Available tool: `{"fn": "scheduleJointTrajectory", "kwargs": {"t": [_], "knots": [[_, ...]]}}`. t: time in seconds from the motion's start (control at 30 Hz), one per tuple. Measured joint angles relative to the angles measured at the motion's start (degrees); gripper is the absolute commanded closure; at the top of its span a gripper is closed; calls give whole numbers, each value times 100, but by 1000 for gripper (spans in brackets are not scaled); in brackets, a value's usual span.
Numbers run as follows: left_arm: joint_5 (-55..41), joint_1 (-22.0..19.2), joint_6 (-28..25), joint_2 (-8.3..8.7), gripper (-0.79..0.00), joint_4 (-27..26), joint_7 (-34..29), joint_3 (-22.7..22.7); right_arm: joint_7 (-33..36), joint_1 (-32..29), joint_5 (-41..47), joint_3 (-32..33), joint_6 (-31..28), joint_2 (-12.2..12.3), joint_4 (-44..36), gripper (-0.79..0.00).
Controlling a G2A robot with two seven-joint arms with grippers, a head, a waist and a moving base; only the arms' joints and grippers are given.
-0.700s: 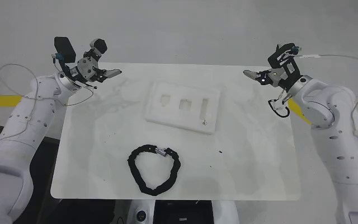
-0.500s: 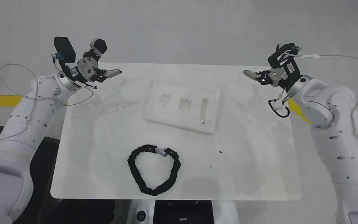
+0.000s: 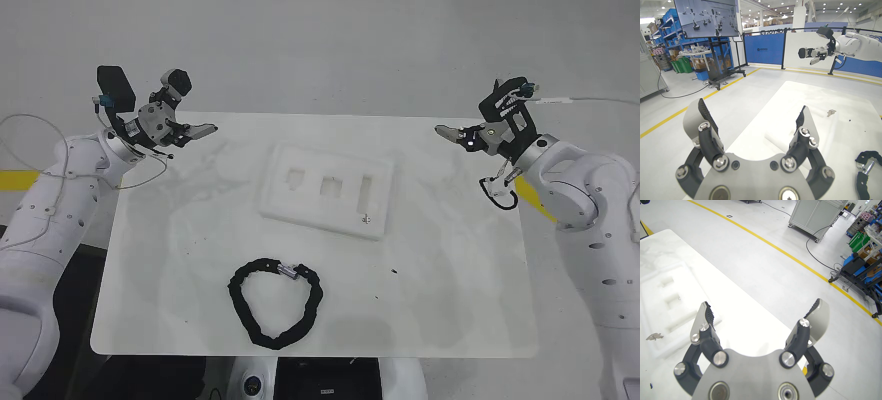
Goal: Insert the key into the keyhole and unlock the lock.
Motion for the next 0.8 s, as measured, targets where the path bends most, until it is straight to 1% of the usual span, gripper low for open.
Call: {"fn": "scheduleJointTrajectory", "kwargs": {"t": [0.13, 0.2, 0.3, 0.47, 0.57, 0.8], "knots": [[0, 0, 0, 0, -785, 0, 0, 0, 202, -141, 223, -113, -12, -23, -185, -785], [0, 0, 0, 0, -785, 0, 0, 0, 470, -182, 361, -187, 23, -34, -354, -785], [0, 0, 0, 0, -785, 0, 0, 0, 1181, -176, 695, -323, 173, -53, -621, -785], [0, 0, 0, 0, -785, 0, 0, 0, 2426, -67, 1293, -593, 594, -96, -1055, -785], [0, 0, 0, 0, -785, 0, 0, 0, 2869, -33, 1265, -810, 868, -133, -1234, -785], [0, 0, 0, 0, -785, 0, 0, 0, 3869, 189, 1821, -1472, 1454, -267, -1458, -785]]}}
